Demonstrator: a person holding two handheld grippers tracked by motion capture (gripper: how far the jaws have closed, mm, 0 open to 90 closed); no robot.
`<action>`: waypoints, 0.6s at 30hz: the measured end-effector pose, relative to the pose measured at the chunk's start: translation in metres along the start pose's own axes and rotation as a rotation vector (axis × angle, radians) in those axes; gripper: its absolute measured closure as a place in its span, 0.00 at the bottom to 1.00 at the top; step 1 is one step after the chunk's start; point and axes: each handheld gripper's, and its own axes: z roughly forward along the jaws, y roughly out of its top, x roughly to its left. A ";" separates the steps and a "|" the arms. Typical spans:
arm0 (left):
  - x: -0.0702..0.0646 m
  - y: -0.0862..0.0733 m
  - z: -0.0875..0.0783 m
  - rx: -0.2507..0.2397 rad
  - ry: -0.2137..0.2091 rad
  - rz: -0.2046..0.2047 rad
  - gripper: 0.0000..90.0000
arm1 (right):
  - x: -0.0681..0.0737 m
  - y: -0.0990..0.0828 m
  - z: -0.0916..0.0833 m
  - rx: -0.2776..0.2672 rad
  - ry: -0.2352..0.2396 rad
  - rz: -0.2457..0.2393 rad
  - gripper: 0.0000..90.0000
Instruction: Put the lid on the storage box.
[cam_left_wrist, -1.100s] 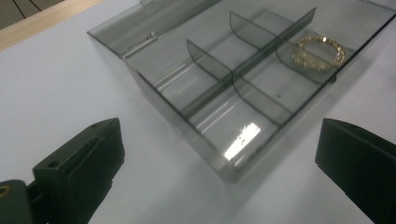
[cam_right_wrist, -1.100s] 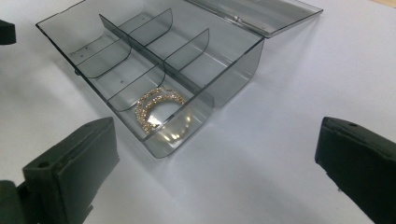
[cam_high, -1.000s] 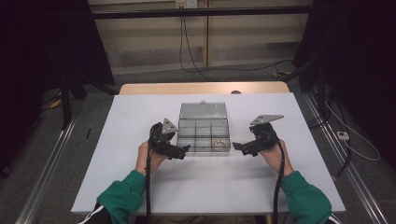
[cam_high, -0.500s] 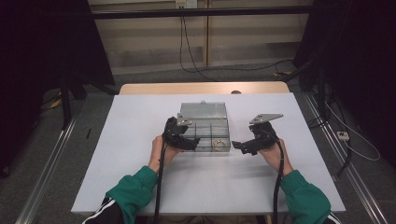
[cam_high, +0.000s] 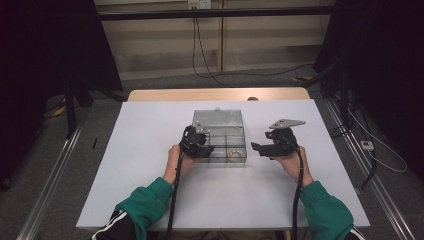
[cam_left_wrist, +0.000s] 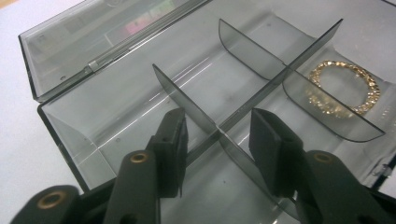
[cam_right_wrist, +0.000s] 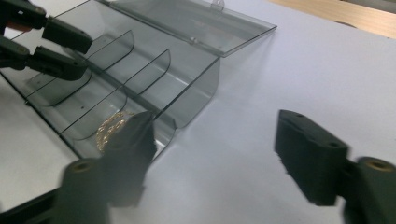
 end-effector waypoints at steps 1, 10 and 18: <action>0.000 0.000 0.000 -0.001 0.000 0.004 0.65 | -0.001 0.001 0.001 0.000 -0.006 0.006 0.45; 0.002 -0.001 0.002 -0.005 -0.019 0.008 0.67 | -0.006 0.007 0.020 0.015 -0.013 0.066 0.86; 0.002 -0.001 0.003 -0.008 -0.020 0.006 0.67 | -0.016 0.023 0.051 0.045 -0.049 0.100 1.00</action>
